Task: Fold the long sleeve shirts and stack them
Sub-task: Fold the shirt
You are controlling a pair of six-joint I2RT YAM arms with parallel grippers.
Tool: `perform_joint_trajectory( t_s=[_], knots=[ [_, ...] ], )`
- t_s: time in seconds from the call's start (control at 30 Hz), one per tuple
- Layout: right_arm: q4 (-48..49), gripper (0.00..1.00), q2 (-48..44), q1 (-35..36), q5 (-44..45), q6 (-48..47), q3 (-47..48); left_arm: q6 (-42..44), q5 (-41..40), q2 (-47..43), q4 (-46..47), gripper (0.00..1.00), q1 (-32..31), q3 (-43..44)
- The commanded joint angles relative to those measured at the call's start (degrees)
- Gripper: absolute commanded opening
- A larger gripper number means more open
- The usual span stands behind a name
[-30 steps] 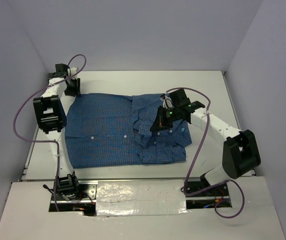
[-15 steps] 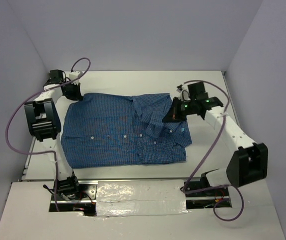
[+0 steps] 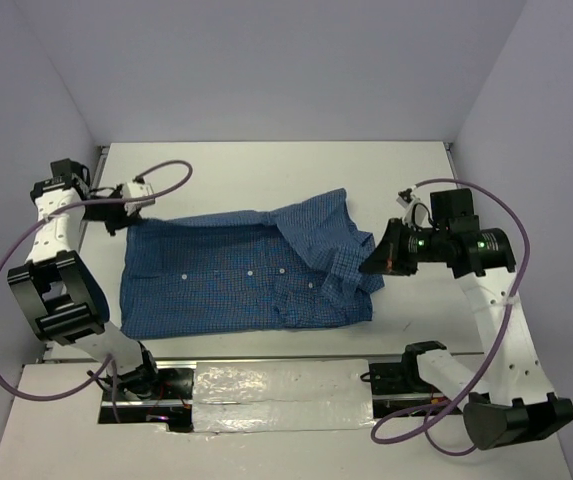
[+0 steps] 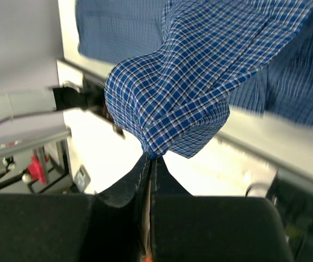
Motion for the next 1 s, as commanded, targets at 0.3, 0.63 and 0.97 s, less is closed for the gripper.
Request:
perform_joint_trajectory(
  t_s=[0.3,0.63,0.97],
  knots=[
    [-17.39,0.0,-5.73,-1.34,-6.28,0.69,3.98,35.28,-4.78,-6.22,-26.43,0.0,3.05,-7.82],
    [-17.39,0.0,-7.05,-1.25,-5.32,0.6,-0.42,45.76,-7.43,-6.4,-24.16,0.0,2.88,-15.99],
    [-12.12,0.0,-7.75,-1.16,-5.75,1.74,-6.3,44.79,-15.32,-2.01,-8.69,0.49,2.35,-17.06]
  ],
)
